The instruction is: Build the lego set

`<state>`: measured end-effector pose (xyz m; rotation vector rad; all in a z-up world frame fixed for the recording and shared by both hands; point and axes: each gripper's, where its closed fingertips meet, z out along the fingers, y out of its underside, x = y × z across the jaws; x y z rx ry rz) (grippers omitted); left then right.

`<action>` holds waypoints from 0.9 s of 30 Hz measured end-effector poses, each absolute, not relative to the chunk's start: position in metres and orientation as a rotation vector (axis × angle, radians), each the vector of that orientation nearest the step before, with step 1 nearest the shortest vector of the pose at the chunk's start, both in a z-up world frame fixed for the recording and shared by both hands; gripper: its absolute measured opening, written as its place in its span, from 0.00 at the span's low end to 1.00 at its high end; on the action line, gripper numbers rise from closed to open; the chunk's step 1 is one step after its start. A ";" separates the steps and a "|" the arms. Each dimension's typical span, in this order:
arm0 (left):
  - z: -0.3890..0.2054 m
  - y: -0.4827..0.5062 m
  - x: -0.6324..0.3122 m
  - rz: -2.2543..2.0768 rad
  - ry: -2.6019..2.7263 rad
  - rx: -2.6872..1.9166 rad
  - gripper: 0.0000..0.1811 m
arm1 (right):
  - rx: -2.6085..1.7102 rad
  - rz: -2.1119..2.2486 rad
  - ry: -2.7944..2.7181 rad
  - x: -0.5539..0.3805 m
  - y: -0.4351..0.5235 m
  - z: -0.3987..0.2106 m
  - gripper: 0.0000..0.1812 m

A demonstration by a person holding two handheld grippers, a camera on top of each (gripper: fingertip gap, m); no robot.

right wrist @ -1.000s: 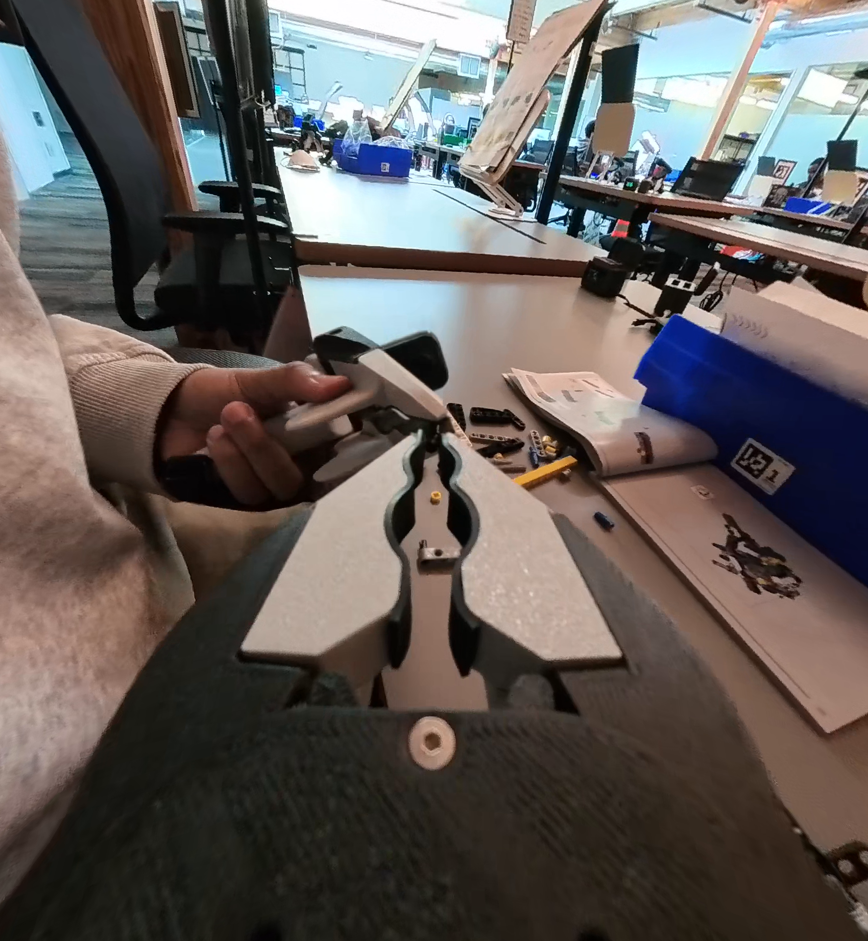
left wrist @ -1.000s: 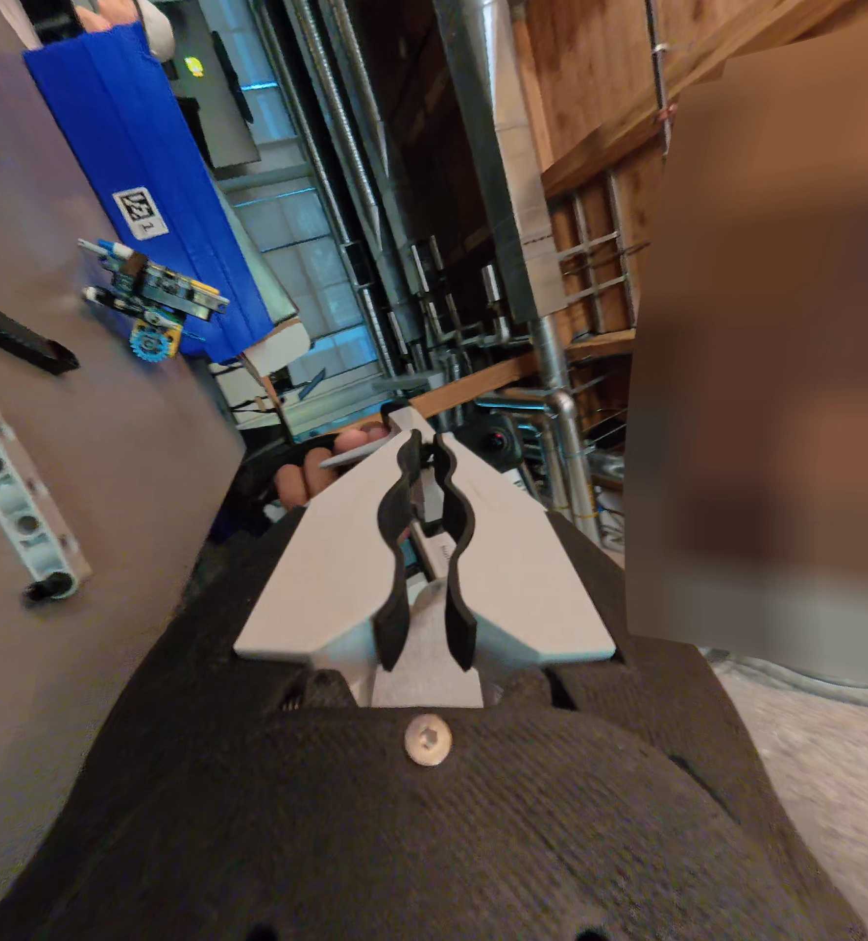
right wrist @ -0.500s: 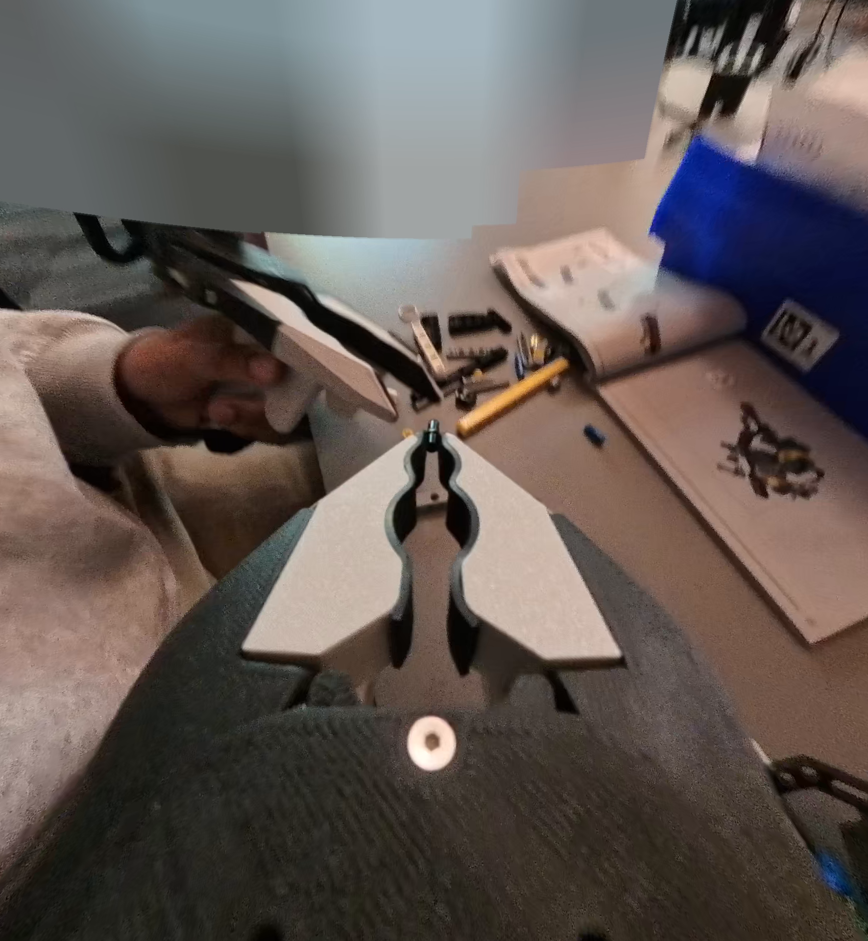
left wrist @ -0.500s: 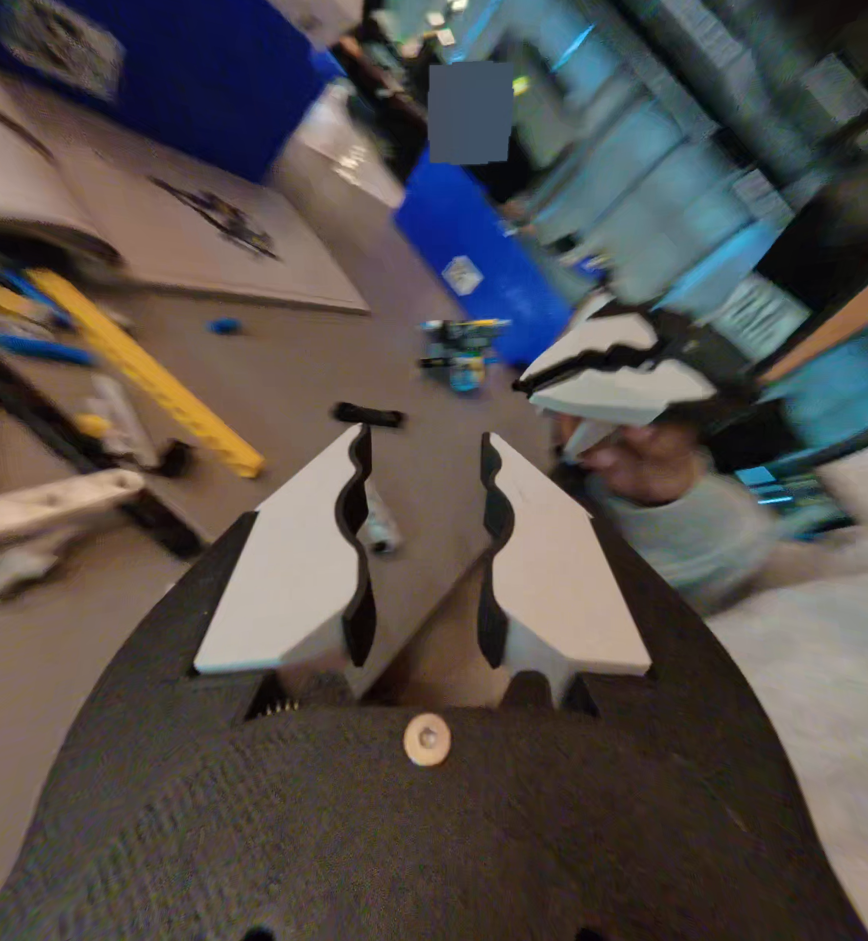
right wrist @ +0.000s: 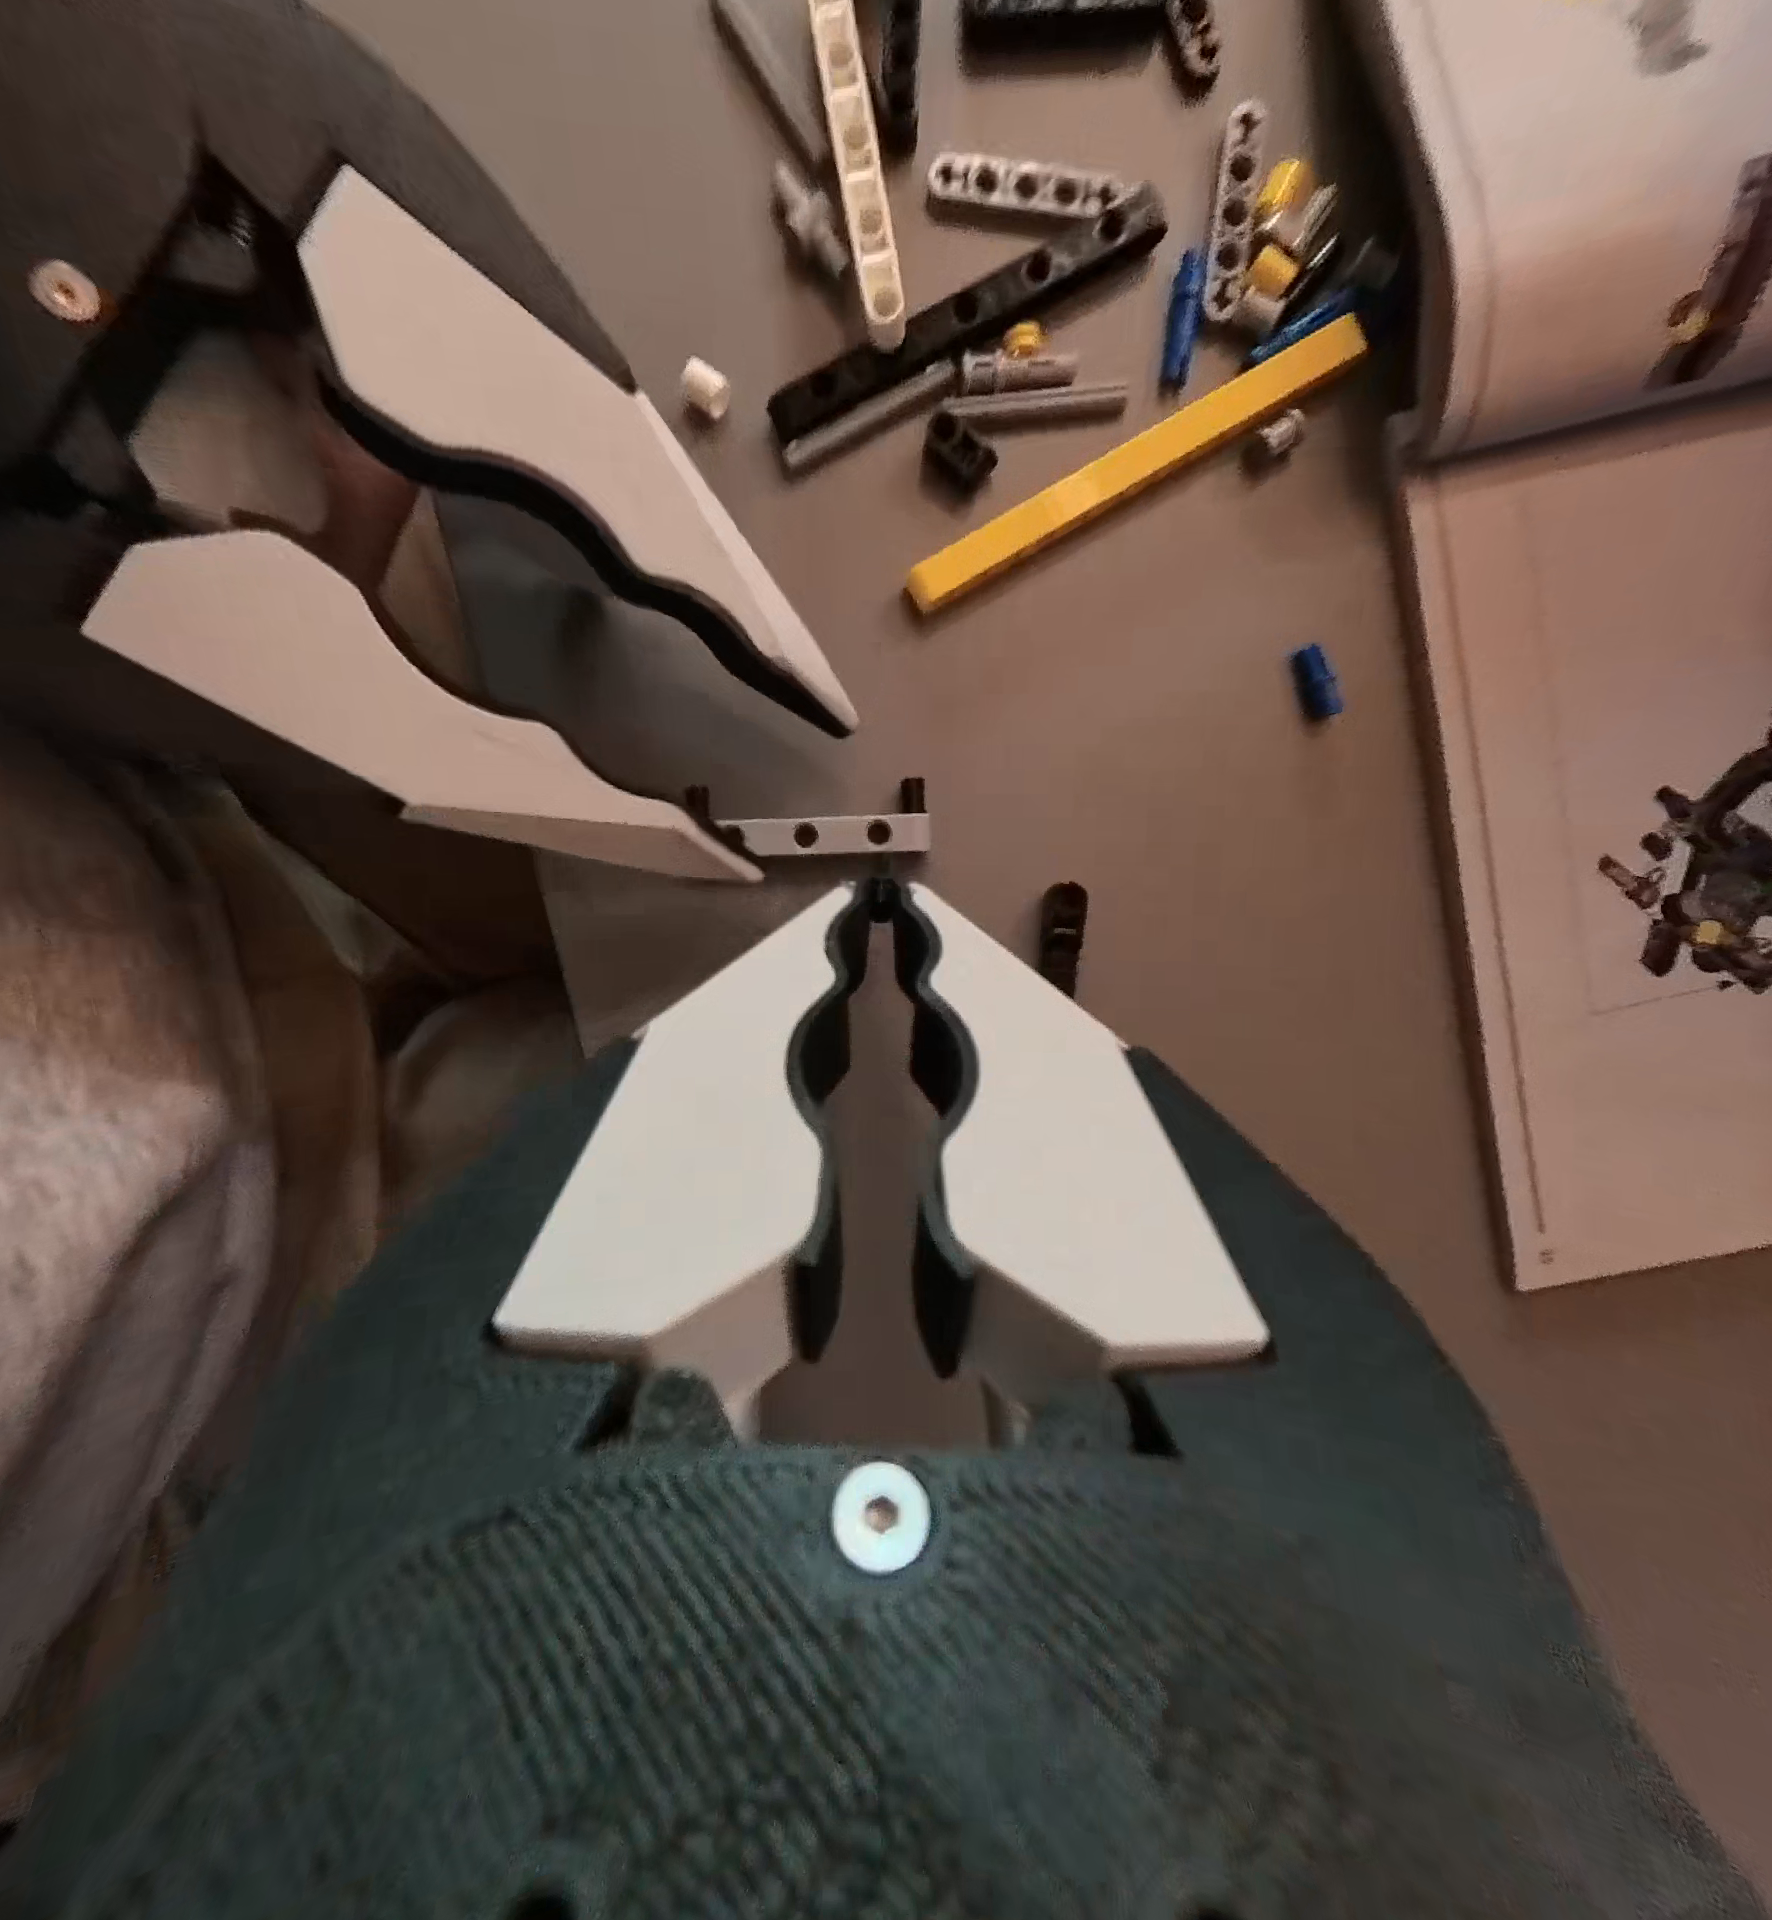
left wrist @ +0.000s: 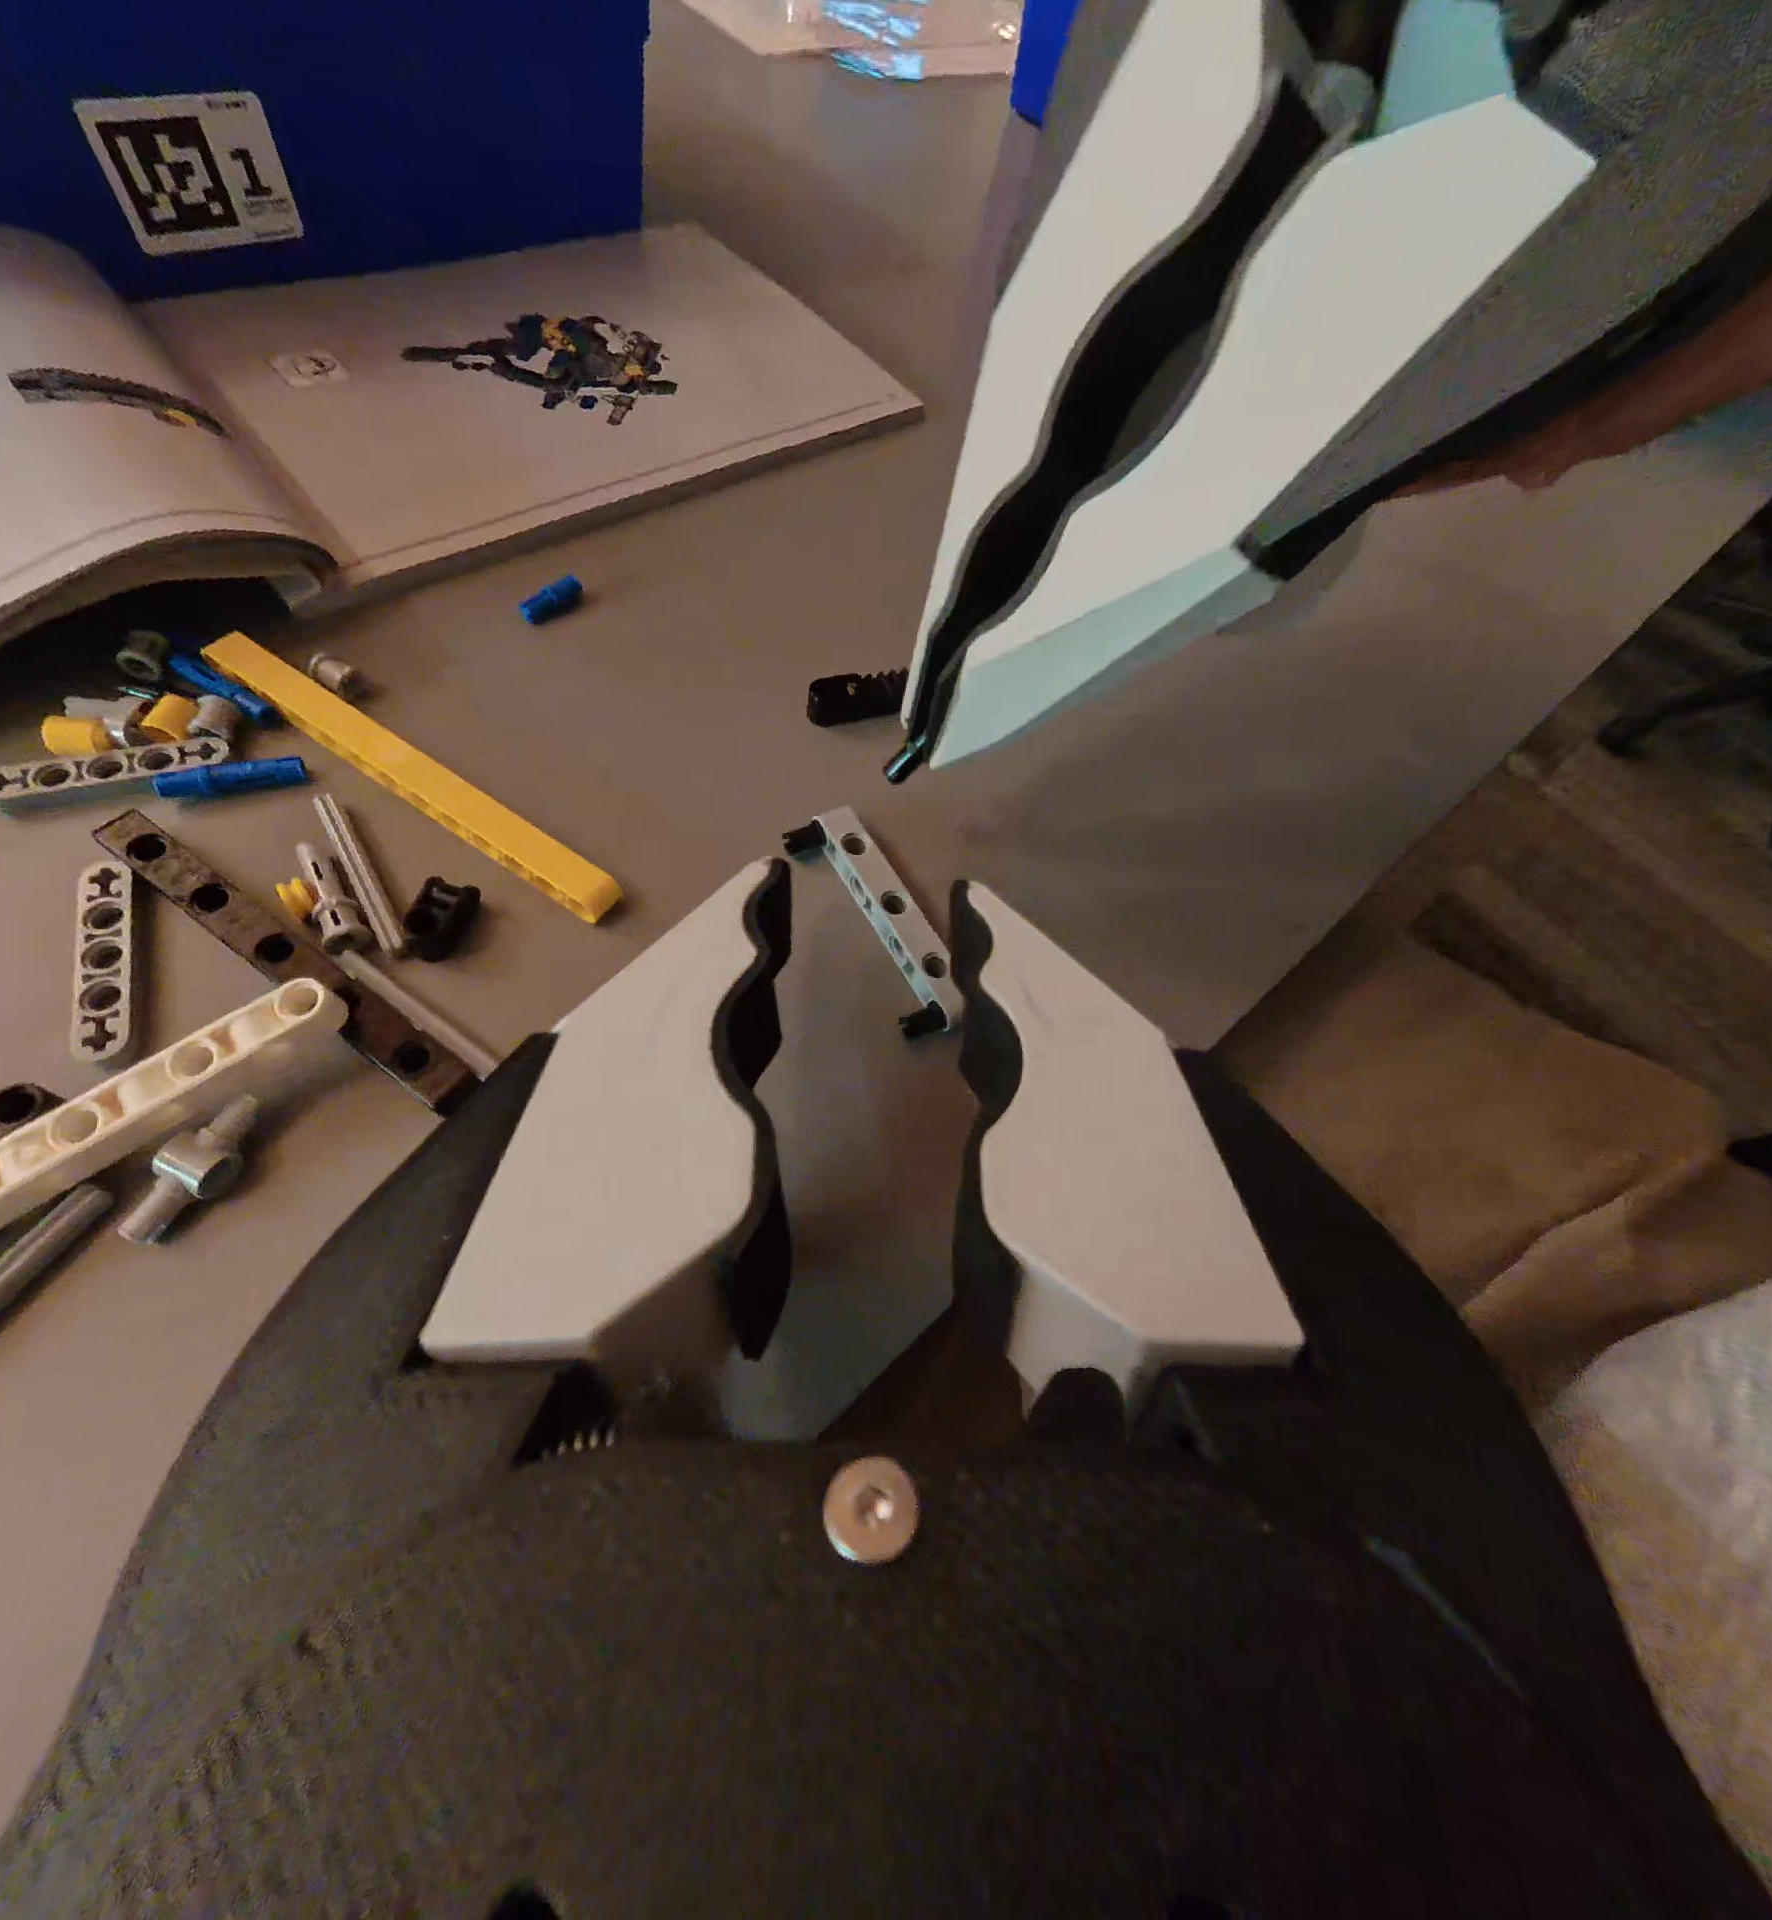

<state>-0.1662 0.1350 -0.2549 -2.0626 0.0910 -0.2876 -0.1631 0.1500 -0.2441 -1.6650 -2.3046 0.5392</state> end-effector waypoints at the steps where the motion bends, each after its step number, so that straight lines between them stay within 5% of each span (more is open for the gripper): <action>1: -0.256 0.135 -0.166 -0.265 0.108 -2.066 0.15 | -1.654 0.507 -2.340 -0.163 0.149 -0.246 0.02; 17: -0.255 0.135 -0.160 -0.294 0.174 -2.050 0.00 | -1.617 0.202 -2.641 -0.169 0.147 -0.258 0.02; 27: -0.255 0.134 -0.159 -0.321 0.186 -2.050 0.00 | -1.608 0.049 -2.762 -0.171 0.145 -0.259 0.02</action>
